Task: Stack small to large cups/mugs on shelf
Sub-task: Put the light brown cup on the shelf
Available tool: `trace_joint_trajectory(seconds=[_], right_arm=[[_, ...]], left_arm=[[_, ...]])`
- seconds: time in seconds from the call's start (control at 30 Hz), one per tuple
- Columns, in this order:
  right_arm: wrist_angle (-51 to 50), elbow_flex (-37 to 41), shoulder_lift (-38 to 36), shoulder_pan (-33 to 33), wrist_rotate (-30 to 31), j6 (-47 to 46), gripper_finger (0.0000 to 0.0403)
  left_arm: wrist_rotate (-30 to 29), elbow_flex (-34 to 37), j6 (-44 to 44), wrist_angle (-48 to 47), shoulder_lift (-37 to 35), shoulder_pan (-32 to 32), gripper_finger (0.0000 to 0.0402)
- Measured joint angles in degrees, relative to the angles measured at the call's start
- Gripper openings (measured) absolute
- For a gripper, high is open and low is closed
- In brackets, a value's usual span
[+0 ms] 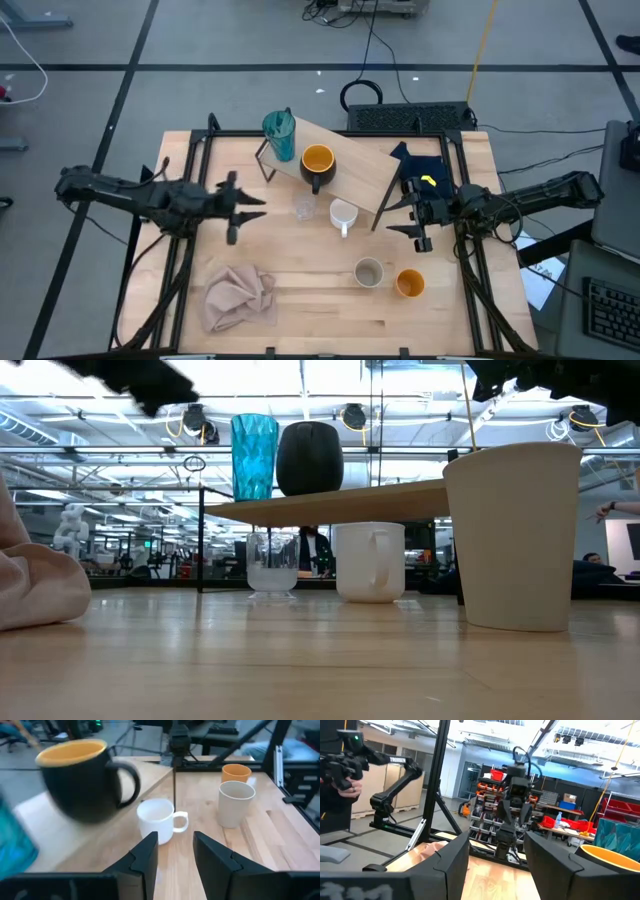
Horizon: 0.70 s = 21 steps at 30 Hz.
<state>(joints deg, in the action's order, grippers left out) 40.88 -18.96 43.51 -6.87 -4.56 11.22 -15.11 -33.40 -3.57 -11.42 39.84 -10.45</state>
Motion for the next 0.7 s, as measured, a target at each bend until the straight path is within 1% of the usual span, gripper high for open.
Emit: trace_joint_trajectory(seconds=[0.07,0.17,0.33,0.53,0.6,0.7], right_arm=[[0.4,0.0,0.0,0.0,0.0,0.0,0.0183],[0.9,0.0,-0.1,0.0,0.0,0.1,0.0183],[0.8,0.0,-1.2,0.0,0.0,0.4,0.0183],[-0.4,0.0,-2.4,0.0,0.5,0.5,0.0183],[-1.1,0.0,-2.5,0.0,2.0,0.9,0.0183],[-1.9,0.0,-2.5,0.0,3.8,1.1,0.0183]], left_arm=[[-3.7,3.9,-2.5,1.4,-4.5,-3.2,0.0124],[-7.8,9.2,-4.8,4.1,-10.2,-7.5,0.0124],[-13.8,16.9,-5.6,10.2,-15.5,-12.8,0.0124],[-13.6,22.0,-4.8,20.0,-15.8,-15.1,0.0124],[-13.6,23.9,-3.4,24.3,-15.6,-15.0,0.0124],[-11.4,27.2,-1.5,30.3,-15.6,-13.3,0.0124]])
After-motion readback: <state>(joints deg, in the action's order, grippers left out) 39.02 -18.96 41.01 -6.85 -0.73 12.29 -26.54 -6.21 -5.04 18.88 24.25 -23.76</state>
